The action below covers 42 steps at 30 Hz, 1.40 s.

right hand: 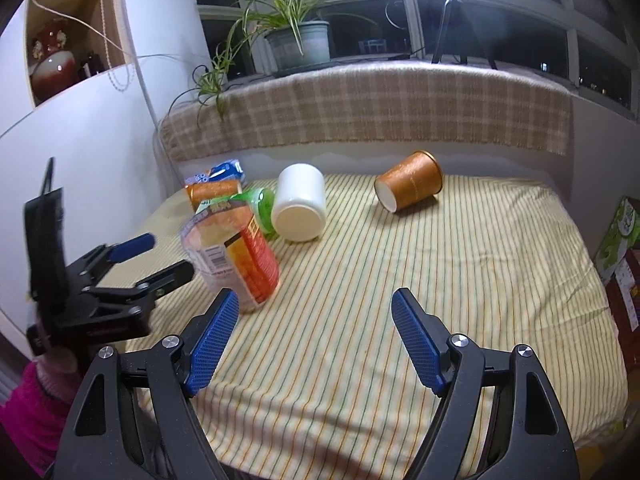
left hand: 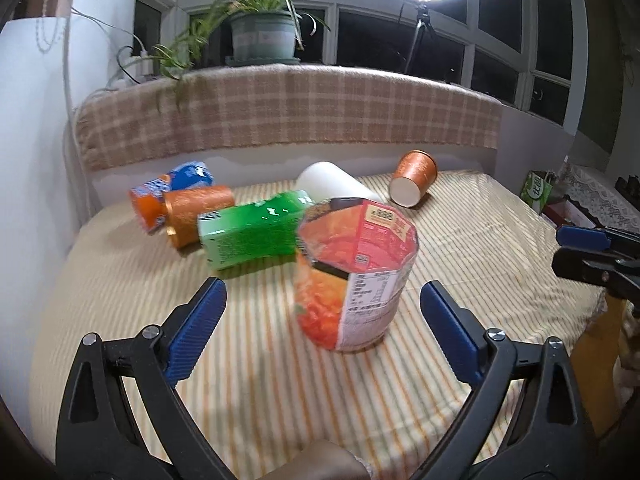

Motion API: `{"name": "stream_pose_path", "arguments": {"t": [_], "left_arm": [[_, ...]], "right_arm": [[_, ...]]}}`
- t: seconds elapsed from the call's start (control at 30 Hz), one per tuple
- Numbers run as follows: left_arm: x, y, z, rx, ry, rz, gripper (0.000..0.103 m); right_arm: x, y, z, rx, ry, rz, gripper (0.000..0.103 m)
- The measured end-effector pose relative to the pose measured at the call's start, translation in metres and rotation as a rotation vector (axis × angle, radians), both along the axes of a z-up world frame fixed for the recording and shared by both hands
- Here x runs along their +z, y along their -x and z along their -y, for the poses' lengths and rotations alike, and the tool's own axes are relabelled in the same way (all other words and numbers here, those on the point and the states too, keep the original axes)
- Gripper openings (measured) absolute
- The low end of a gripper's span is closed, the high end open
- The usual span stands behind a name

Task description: Flip cup upright

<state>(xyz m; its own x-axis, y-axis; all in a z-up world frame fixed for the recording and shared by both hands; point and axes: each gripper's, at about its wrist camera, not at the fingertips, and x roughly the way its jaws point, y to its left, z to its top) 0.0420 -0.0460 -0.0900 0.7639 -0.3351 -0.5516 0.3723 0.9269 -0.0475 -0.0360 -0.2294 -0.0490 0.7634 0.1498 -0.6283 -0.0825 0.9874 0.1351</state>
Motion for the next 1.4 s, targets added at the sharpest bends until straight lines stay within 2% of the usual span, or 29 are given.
{"name": "stream_pose_path", "arguments": {"t": [0.17, 0.27, 0.37, 0.5, 0.77, 0.83, 0.97, 1.4], "left_arm": [[0.018, 0.016, -0.021, 0.082, 0.026, 0.062, 0.099], [0.035, 0.033, -0.033, 0.155, 0.046, 0.131, 0.099], [0.05, 0.052, -0.038, 0.206, 0.041, 0.2, 0.101], [0.065, 0.07, -0.038, 0.242, 0.027, 0.247, 0.102], [0.078, 0.078, -0.038, 0.295, 0.043, 0.237, 0.102], [0.08, 0.079, -0.039, 0.312, 0.043, 0.239, 0.102], [0.08, 0.081, -0.039, 0.33, 0.026, 0.249, 0.102], [0.081, 0.081, -0.034, 0.336, 0.005, 0.262, 0.102]], "right_arm": [[0.004, 0.001, -0.004, -0.032, 0.034, 0.043, 0.079], [0.008, 0.002, -0.005, -0.053, 0.042, 0.069, 0.08], [0.012, 0.004, -0.008, -0.077, 0.069, 0.099, 0.081], [0.018, 0.009, -0.014, -0.104, 0.108, 0.151, 0.084], [0.027, 0.019, -0.02, -0.155, 0.129, 0.22, 0.092], [0.029, 0.021, -0.019, -0.165, 0.135, 0.234, 0.101], [0.034, 0.025, -0.016, -0.202, 0.144, 0.272, 0.101], [0.034, 0.024, -0.013, -0.22, 0.145, 0.28, 0.101]]}}
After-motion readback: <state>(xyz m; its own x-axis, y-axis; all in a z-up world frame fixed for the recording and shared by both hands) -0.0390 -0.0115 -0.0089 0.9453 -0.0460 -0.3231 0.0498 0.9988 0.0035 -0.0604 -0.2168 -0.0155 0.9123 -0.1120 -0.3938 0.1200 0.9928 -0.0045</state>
